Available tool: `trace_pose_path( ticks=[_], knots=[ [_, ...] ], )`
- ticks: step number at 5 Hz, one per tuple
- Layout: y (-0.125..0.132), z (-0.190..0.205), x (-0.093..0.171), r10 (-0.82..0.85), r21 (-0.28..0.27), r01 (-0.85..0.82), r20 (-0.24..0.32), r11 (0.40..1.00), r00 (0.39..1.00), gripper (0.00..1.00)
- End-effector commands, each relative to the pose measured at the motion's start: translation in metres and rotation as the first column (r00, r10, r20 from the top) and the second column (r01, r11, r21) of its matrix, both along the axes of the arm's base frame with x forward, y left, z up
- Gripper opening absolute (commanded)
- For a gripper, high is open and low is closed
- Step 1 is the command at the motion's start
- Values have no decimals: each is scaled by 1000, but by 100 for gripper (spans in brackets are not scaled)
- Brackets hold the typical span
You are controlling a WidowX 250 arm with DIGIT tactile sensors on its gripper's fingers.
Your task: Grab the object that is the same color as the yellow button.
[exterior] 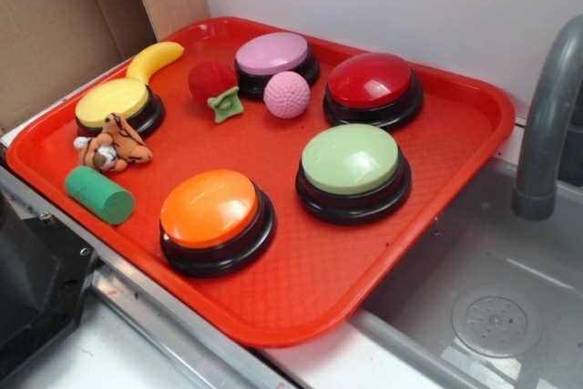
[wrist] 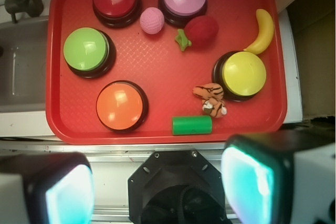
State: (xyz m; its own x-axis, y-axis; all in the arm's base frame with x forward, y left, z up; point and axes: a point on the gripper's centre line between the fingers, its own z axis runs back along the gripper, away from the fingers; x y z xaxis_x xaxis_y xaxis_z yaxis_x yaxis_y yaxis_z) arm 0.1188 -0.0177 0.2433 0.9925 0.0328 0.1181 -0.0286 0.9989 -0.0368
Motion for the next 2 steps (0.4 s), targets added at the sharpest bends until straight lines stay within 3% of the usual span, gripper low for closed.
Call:
trace_pose_path(
  ticks=[1, 2],
  knots=[
    [0, 0, 0, 0, 0, 0, 0, 1000, 1000, 100],
    [16, -9, 25, 92, -4, -92, 37, 996, 995, 100]
  ],
)
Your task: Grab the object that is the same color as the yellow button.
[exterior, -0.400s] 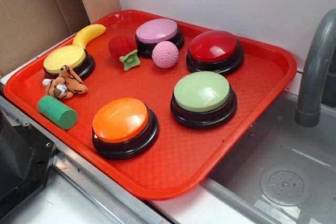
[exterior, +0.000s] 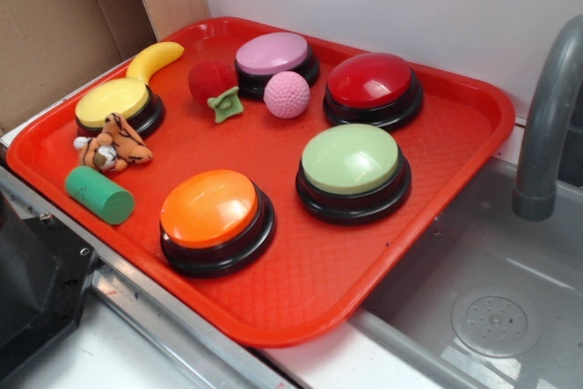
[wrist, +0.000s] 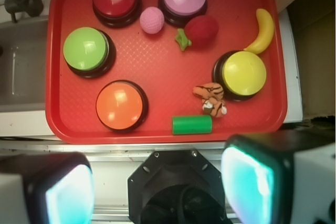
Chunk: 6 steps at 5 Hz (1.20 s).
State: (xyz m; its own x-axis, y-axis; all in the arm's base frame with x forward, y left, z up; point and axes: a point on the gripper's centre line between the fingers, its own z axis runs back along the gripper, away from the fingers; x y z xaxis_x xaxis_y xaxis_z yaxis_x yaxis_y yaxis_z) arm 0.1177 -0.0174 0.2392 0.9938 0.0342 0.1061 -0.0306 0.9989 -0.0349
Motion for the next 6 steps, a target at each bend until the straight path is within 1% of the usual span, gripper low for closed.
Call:
trace_pose_path(
  ticks=[1, 2, 3, 4, 5, 6],
  knots=[
    [33, -18, 50, 185, -18, -184, 46, 983, 982, 100],
    [54, -38, 74, 251, -45, -249, 50, 967, 967, 100],
    [79, -59, 94, 359, -40, -357, 80, 933, 930, 100],
    [102, -80, 110, 473, -13, -475, 119, 880, 873, 100],
    [127, -100, 117, 585, -13, -590, 141, 808, 799, 100],
    [155, -124, 123, 675, 10, -681, 128, 732, 727, 100]
  ],
)
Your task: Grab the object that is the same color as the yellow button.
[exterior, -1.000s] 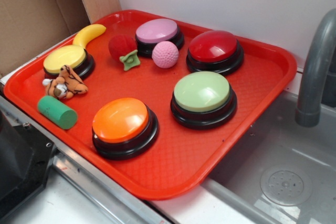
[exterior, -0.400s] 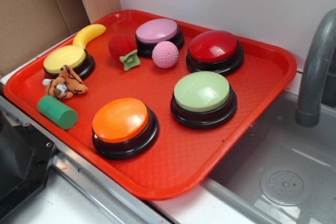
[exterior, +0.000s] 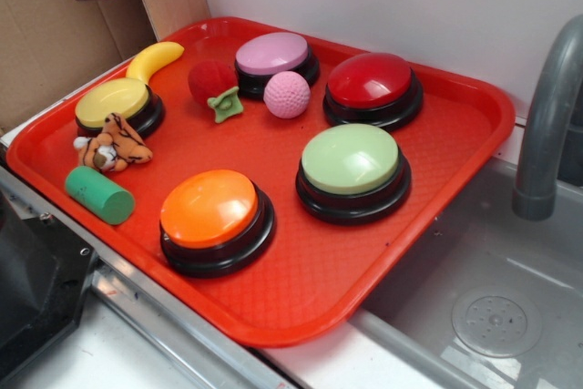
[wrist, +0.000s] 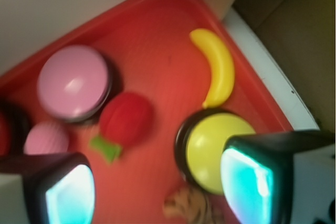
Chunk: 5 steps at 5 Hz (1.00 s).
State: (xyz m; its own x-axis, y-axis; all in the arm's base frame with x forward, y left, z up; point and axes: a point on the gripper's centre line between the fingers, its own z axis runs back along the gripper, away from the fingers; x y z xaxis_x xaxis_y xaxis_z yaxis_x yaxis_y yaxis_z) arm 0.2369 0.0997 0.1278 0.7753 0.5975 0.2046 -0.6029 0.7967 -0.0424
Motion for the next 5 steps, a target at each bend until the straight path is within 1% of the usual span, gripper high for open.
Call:
trace_pose_path(
  ticks=[1, 2, 3, 4, 5],
  knots=[
    [59, -35, 8, 199, 13, -200, 34, 980, 979, 100],
    [73, -54, 11, 239, 35, -239, 5, 970, 971, 100],
    [84, -68, 11, 269, 15, -269, 4, 963, 963, 100],
    [88, -87, 16, 270, 10, -270, -19, 963, 963, 100],
    [86, -93, 17, 303, 16, -303, -23, 953, 953, 37]
  ],
)
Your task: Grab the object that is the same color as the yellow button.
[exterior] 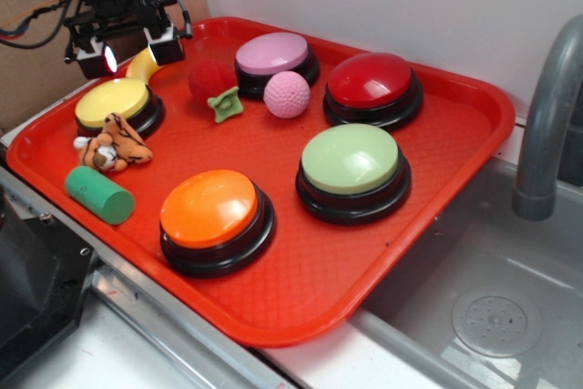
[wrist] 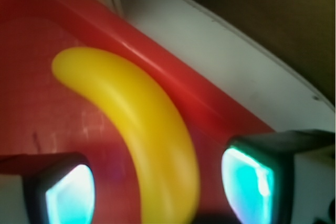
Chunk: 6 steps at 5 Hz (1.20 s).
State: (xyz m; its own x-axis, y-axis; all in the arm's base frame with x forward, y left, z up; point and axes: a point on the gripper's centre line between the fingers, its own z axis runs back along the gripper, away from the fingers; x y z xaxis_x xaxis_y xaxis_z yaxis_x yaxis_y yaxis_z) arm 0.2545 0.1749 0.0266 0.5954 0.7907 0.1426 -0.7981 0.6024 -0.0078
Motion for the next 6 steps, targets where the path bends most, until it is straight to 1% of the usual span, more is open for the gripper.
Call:
trace_pose_path(
  ticks=[1, 2, 3, 4, 5, 6],
  knots=[
    [8, 10, 0, 51, 37, -52, 39, 998, 998, 0],
    [7, 10, 1, 55, 35, -56, 37, 998, 998, 0],
    [3, 9, 4, 51, 46, -52, 20, 998, 998, 0],
    [-2, 11, 8, 39, 44, -39, 14, 998, 999, 0],
    [-2, 31, 11, -4, 65, 3, 9, 998, 1000, 0],
    [-9, 63, 14, -109, 104, 108, 10, 989, 994, 0]
  ],
)
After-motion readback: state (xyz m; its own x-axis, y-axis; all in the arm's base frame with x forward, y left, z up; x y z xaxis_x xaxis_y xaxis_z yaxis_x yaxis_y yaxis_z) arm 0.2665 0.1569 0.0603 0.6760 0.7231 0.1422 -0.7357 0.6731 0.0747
